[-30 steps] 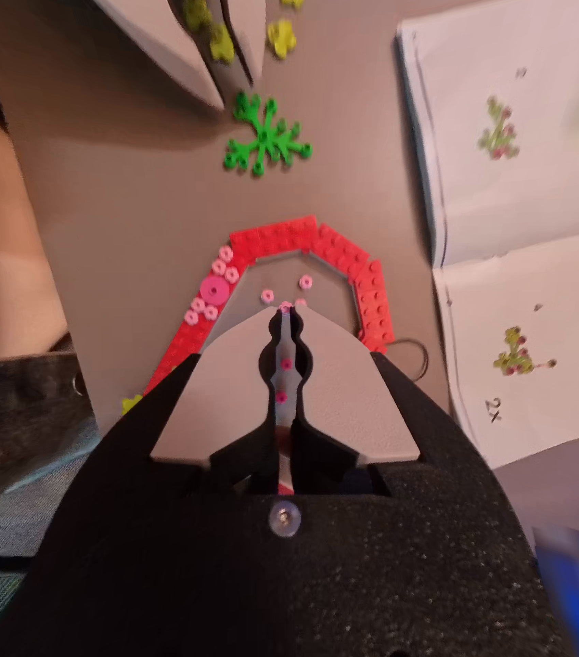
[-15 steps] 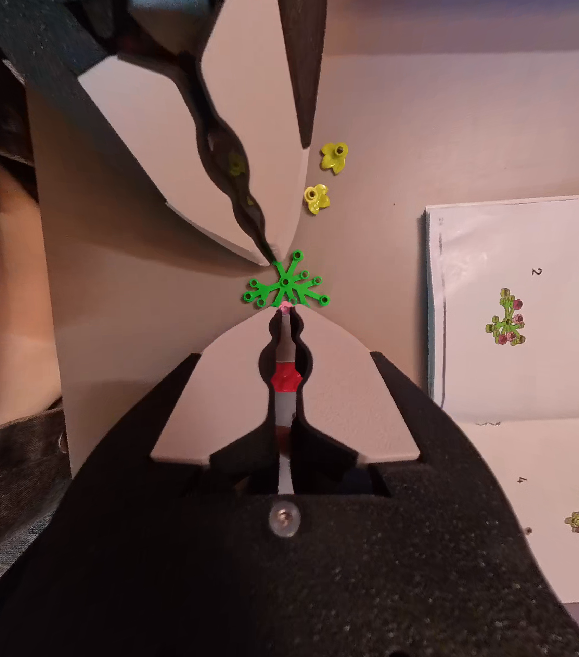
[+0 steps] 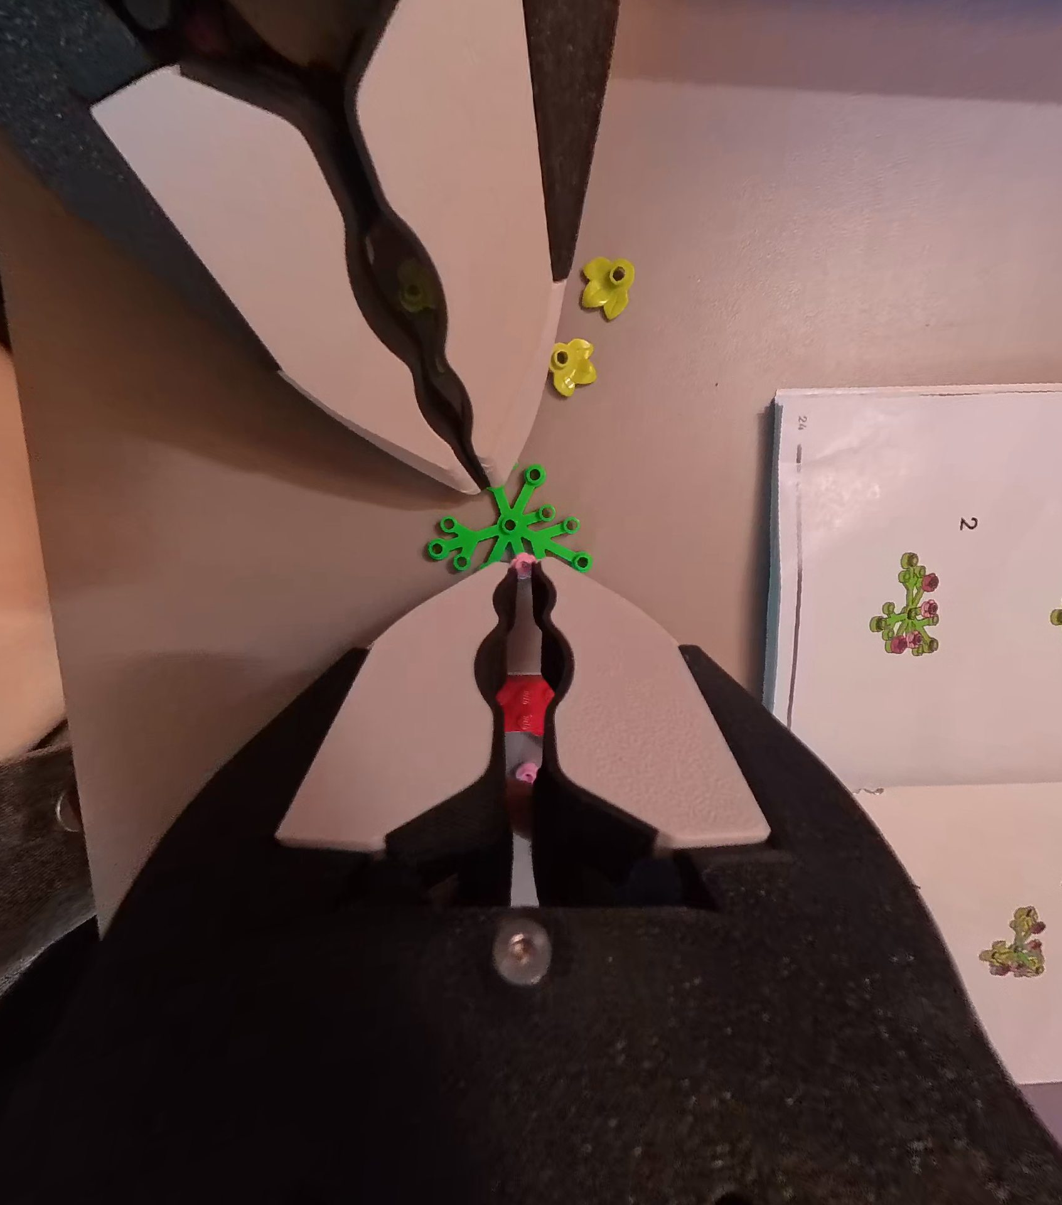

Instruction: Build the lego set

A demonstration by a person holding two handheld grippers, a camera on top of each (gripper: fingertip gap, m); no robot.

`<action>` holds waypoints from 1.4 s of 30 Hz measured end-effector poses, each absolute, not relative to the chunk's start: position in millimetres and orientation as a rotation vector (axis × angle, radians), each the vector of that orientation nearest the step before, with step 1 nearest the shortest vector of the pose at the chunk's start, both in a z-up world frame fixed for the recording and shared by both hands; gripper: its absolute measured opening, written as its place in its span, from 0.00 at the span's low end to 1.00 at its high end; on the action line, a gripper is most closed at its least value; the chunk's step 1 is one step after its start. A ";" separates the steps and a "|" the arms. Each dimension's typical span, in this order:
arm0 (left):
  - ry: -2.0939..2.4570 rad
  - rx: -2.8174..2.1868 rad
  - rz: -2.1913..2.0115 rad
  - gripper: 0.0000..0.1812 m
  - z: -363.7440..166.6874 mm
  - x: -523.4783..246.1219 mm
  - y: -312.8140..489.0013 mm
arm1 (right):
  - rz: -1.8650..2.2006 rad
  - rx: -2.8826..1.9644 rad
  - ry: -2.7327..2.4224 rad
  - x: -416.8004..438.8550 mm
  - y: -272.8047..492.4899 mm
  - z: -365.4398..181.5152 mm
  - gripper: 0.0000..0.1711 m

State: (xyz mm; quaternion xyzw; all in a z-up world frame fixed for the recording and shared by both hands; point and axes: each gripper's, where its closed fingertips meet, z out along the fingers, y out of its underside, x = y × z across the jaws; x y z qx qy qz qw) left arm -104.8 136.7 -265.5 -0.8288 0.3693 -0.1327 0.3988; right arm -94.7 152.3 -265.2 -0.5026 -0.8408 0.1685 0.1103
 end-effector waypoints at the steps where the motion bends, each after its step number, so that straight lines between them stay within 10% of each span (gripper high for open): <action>1: 0.934 -2.098 -0.337 0.00 -265.4 -104.7 136.7 | 0.488 -1.476 -2.471 -94.8 152.7 -265.4 0.03; 42: 0.909 -2.146 -0.402 0.00 -269.2 -104.9 136.7 | 0.452 -1.580 -2.527 -101.0 153.4 -273.4 0.03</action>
